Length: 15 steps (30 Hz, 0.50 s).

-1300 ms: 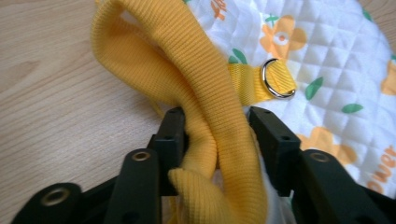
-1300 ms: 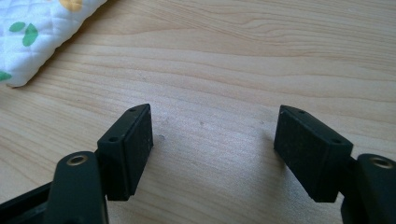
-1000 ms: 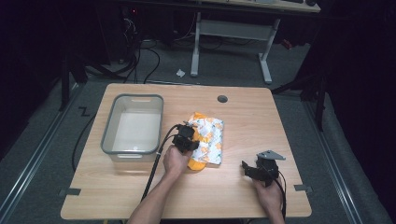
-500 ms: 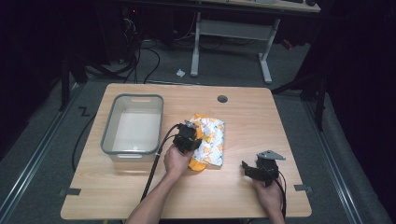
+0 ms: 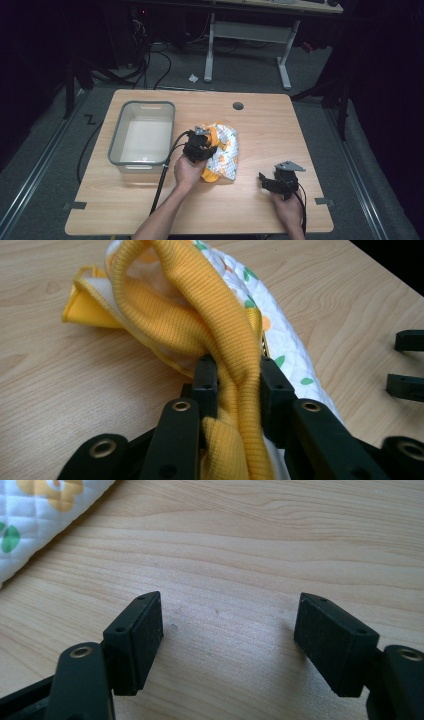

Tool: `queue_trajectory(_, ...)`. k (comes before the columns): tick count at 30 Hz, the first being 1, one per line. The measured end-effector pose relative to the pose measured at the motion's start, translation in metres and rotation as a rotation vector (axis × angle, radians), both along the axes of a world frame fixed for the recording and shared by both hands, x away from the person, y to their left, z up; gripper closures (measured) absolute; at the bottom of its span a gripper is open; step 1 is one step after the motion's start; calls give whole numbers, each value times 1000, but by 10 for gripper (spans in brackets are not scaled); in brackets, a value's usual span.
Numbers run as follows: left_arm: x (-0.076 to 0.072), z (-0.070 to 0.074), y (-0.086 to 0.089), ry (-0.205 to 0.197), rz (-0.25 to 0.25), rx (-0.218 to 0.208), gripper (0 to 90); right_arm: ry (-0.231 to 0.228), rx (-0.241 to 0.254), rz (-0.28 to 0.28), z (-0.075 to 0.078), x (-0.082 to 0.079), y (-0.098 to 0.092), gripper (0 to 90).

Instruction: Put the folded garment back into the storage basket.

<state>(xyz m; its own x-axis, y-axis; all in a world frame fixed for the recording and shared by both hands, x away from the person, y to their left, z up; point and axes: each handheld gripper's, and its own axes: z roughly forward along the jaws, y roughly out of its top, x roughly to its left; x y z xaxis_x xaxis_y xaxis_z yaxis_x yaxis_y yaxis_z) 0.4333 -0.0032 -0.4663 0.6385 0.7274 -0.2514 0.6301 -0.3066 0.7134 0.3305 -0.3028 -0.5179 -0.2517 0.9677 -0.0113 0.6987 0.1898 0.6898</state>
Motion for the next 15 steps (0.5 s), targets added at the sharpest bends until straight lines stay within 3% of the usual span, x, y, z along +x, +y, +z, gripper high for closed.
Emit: queue_trajectory(15, -6, 19, 15, -16, 0, -81, 743, 0, 0, 2, 0, 0, 0, 279)
